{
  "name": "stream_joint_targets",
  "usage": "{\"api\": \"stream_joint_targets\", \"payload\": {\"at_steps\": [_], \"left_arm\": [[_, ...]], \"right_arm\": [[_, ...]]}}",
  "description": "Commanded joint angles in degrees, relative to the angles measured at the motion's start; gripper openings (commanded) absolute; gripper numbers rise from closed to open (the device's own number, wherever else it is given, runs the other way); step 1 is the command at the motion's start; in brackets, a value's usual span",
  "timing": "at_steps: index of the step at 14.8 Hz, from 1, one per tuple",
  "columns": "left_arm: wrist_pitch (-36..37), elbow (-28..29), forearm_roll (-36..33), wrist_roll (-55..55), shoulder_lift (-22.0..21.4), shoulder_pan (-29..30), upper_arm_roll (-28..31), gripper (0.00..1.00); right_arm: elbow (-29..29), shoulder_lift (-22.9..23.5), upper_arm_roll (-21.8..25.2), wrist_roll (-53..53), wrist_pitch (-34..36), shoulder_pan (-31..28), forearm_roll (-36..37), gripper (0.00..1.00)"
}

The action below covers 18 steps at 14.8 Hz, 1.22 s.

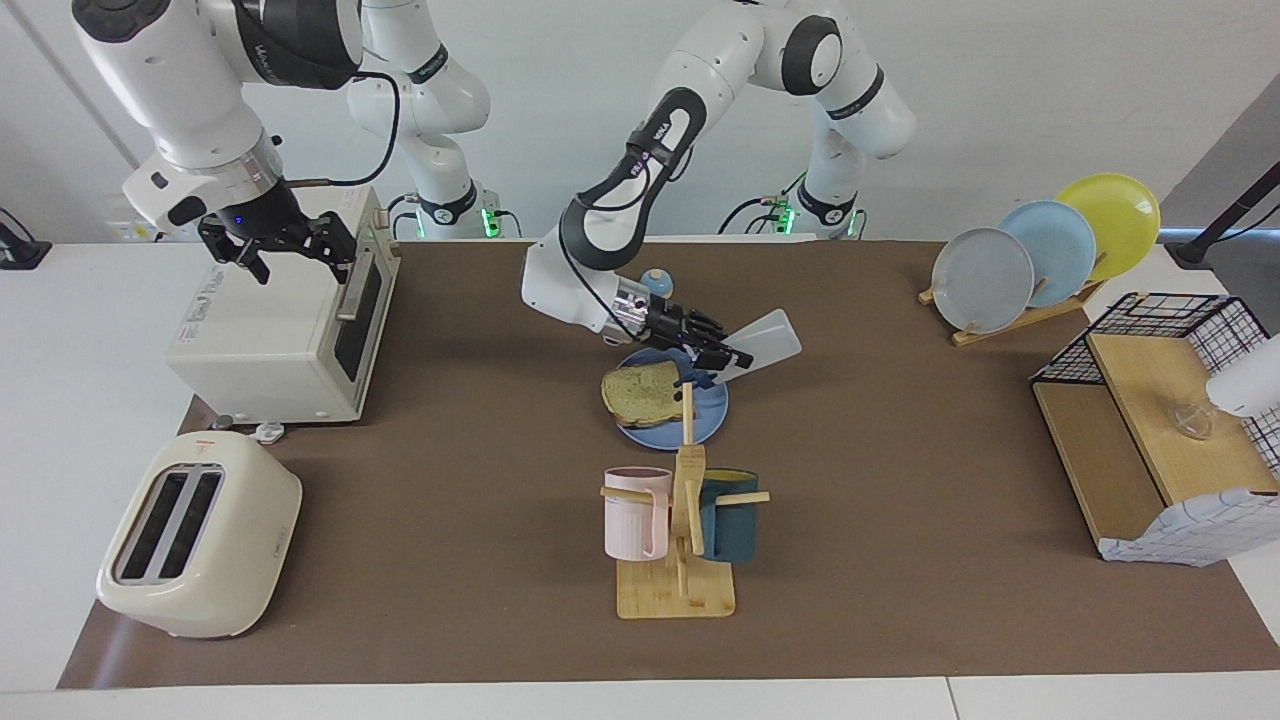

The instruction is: Put bread on plate and add seasoning

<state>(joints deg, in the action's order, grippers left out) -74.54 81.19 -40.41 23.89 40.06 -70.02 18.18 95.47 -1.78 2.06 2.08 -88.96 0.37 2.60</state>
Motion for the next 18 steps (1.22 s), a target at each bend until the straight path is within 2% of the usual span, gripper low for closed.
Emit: {"api": "stream_joint_targets", "payload": {"at_steps": [1, 6, 14, 18], "left_arm": [[3.08, -3.05, 2.18, -0.77, 0.9, -2.39, 0.72, 0.1], [3.0, -3.23, 2.18, -0.86, 1.07, -2.05, 0.81, 0.1], [-3.33, -3.15, 1.3, -3.14, 1.25, 6.56, 1.68, 0.1], [-5.97, -3.06, 2.0, -4.46, 0.11, 7.36, 3.97, 0.1]], "right_arm": [[0.5, -0.59, -0.04, 1.44, 0.45, -0.37, -0.66, 1.0], [0.5, -0.59, -0.04, 1.44, 0.45, -0.37, -0.66, 1.0], [0.5, -0.59, -0.04, 1.44, 0.45, -0.37, -0.66, 1.0], [0.5, -0.59, -0.04, 1.44, 0.45, -0.37, -0.66, 1.0]]}}
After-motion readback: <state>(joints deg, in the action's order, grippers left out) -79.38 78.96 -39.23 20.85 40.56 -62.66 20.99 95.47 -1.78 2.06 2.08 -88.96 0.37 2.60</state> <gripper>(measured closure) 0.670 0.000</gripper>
